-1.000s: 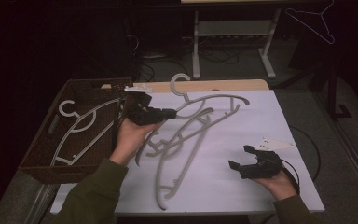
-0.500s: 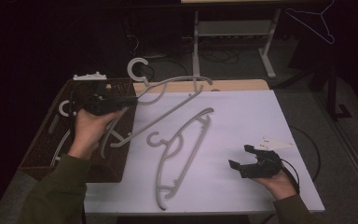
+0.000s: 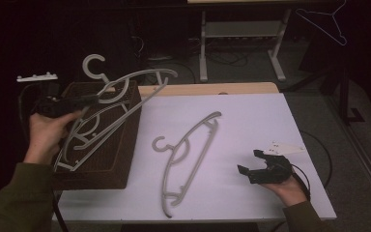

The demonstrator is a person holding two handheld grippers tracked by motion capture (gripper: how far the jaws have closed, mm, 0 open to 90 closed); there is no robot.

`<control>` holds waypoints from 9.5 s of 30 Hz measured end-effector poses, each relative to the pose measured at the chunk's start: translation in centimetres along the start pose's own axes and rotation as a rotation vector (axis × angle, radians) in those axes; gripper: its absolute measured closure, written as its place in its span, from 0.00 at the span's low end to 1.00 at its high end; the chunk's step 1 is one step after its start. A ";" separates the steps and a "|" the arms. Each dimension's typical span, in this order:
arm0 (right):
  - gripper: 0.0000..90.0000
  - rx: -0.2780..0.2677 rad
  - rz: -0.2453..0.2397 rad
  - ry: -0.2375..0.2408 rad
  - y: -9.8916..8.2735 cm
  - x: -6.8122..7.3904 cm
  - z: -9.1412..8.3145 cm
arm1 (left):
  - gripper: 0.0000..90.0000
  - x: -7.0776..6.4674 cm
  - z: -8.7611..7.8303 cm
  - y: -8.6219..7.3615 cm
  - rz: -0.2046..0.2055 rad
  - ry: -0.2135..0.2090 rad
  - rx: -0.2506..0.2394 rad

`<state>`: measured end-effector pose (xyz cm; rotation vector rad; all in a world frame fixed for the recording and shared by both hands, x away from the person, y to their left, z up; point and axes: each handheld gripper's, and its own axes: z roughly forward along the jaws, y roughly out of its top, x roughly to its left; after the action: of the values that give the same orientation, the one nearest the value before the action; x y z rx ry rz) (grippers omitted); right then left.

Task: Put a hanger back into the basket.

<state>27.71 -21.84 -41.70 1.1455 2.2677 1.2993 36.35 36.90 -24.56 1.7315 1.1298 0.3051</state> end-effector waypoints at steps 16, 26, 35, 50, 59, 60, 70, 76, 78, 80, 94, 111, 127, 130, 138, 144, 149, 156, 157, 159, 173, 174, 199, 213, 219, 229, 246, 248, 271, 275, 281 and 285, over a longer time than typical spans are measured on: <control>0.15 0.007 0.004 -0.010 0.0 -0.2 0.1 | 0.89 7.0 -4.6 -2.0 -0.037 0.150 0.020; 0.15 0.006 0.004 -0.017 0.0 -0.3 0.1 | 0.89 8.7 -4.5 -3.0 -0.025 0.211 0.076; 0.15 0.006 0.008 -0.019 0.0 -0.4 0.0 | 0.89 9.2 -1.9 -4.2 -0.021 0.218 0.124; 0.15 0.008 0.005 -0.021 0.0 -0.5 0.1 | 0.89 10.3 0.1 -6.7 -0.054 0.210 0.187; 0.15 0.009 0.003 -0.020 0.0 -0.5 0.2 | 0.89 10.2 0.7 -7.9 -0.043 0.220 0.267; 0.15 0.009 0.000 -0.020 0.0 -0.5 0.2 | 0.89 10.2 0.7 -8.0 -0.048 0.220 0.263; 0.15 -0.001 0.006 -0.021 0.1 -0.6 0.0 | 0.59 10.1 0.0 -7.3 -0.036 0.276 0.239; 0.15 -0.001 0.003 -0.022 0.1 -0.5 0.0 | 0.48 8.9 -0.1 -6.5 -0.028 0.239 0.210; 0.15 -0.003 -0.001 -0.022 0.1 -0.5 0.0 | 0.44 8.1 0.3 -6.3 -0.024 0.220 0.202; 0.15 -0.002 -0.001 -0.022 0.1 -0.5 0.1 | 0.41 7.2 0.8 -5.9 -0.009 0.206 0.199; 0.15 -0.014 0.003 -0.027 0.2 -0.6 -0.2 | 0.25 1.3 4.1 -4.1 0.060 0.060 0.139; 0.15 -0.023 -0.009 -0.029 0.4 -0.5 -0.2 | 0.16 -6.2 8.1 -3.6 0.155 -0.089 0.123; 0.15 -0.022 -0.019 -0.025 0.6 -0.4 -0.2 | 0.16 -12.6 12.6 -6.3 0.195 -0.165 0.175; 0.15 -0.021 -0.020 -0.024 0.6 -0.4 -0.2 | 0.16 -13.4 13.4 -7.3 0.208 -0.167 0.198; 0.16 -0.019 -0.019 -0.022 0.7 -0.4 0.0 | 0.17 -13.9 14.8 -10.2 0.195 -0.183 0.232; 0.22 -0.012 -0.011 -0.013 1.6 -0.4 1.2 | 0.17 -13.6 15.1 -12.6 0.191 -0.203 0.205; 0.37 0.002 -0.002 -0.030 3.1 -0.5 2.7 | 0.16 -13.3 15.2 -14.2 0.195 -0.196 0.206; 0.68 0.022 0.004 -0.033 5.5 -0.8 5.6 | 0.10 -13.0 14.9 -15.6 0.209 -0.171 0.236; 0.72 0.019 0.001 -0.041 5.8 -0.8 6.1 | 0.10 -12.9 14.8 -15.8 0.208 -0.169 0.237; 0.78 0.020 -0.005 -0.039 6.4 -1.0 7.0 | 0.09 -12.8 14.8 -16.0 0.207 -0.167 0.233; 1.00 0.036 0.017 -0.114 8.7 -3.0 13.8 | 0.09 -12.8 15.0 -16.5 0.212 -0.167 0.244; 1.00 0.036 0.026 -0.117 8.9 -3.2 14.2 | 0.09 -12.7 15.0 -16.4 0.216 -0.165 0.245; 1.00 0.093 0.036 -0.159 8.0 -4.0 16.6 | 0.13 -12.6 16.7 -17.4 0.241 -0.114 0.356; 1.00 0.093 0.030 -0.158 7.8 -4.1 16.7 | 0.47 -12.6 18.6 -17.3 0.227 -0.131 0.412; 1.00 0.091 0.033 -0.158 7.8 -4.1 16.8 | 0.69 -12.8 18.8 -17.2 0.228 -0.141 0.425; 0.87 0.079 0.043 -0.134 7.9 -3.9 16.0 | 0.76 -12.4 18.7 -16.8 0.182 -0.096 0.393; 0.18 0.044 0.014 -0.055 6.1 -1.9 7.4 | 0.90 -11.2 18.2 -15.4 0.141 -0.064 0.329; 0.16 0.045 0.004 -0.054 5.4 -1.5 6.4 | 0.91 -11.5 18.1 -15.3 0.149 -0.063 0.328; 0.14 -0.003 -0.009 -0.025 0.0 0.8 -0.4 | 0.91 -14.5 16.8 -10.5 0.184 -0.132 0.284; 0.13 -0.018 -0.010 -0.023 -0.3 0.9 -0.8 | 0.91 -14.9 15.9 -8.9 0.202 -0.129 0.273; 0.13 -0.028 -0.010 -0.024 -0.5 0.9 -1.1 | 0.91 -14.6 14.2 -6.5 0.228 -0.108 0.263; 0.13 -0.034 -0.011 -0.021 -0.6 0.9 -1.3 | 0.91 -13.9 13.0 -5.4 0.237 -0.093 0.255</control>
<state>26.07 -22.06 -41.33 1.1282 2.2252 1.3109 34.52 18.34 -31.08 2.0895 0.9276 0.2290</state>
